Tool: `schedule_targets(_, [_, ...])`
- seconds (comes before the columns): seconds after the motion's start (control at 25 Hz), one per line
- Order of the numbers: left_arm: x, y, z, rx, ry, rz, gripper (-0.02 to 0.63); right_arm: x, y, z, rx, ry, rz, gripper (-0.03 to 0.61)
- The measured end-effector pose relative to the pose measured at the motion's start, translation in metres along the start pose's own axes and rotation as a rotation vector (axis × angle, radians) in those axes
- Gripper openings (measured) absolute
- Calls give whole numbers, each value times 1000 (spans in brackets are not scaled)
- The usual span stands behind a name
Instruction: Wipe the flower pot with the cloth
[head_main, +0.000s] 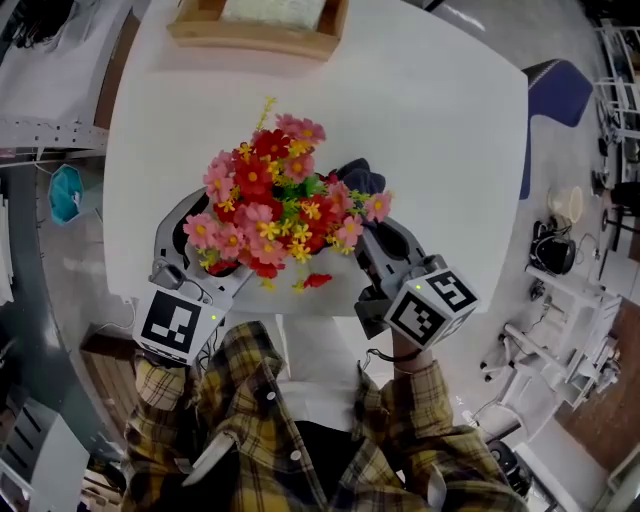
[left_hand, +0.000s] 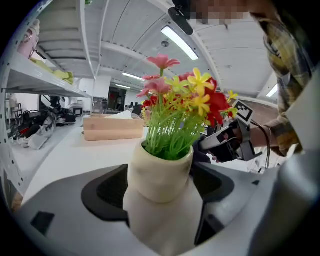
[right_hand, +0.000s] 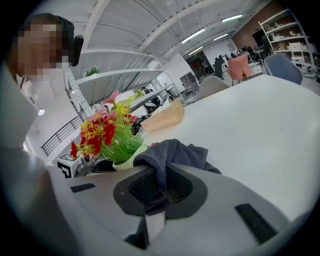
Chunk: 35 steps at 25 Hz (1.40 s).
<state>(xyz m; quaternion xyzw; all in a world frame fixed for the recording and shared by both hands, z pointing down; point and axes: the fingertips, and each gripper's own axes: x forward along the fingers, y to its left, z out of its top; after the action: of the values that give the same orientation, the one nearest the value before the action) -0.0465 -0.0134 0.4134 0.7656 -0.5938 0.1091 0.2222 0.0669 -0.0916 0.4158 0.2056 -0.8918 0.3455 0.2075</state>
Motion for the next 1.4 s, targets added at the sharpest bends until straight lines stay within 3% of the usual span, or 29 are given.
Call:
schedule_targets(0.28, [13,-3,7,96,-2,-62,407,11,5,-2,5,27,30,11])
schedule_targets(0.68, [21,0,5,168,26,-130,407,27,14,-9,13,47,74,11])
schedule_targets(1.16, [27,0,6,244,43,-237,405,35,2,1,185,1,78,11])
schedule_targets(1.4, [48,-13,22,293,47,-306,405,33,-26,30,261,-14,107,11])
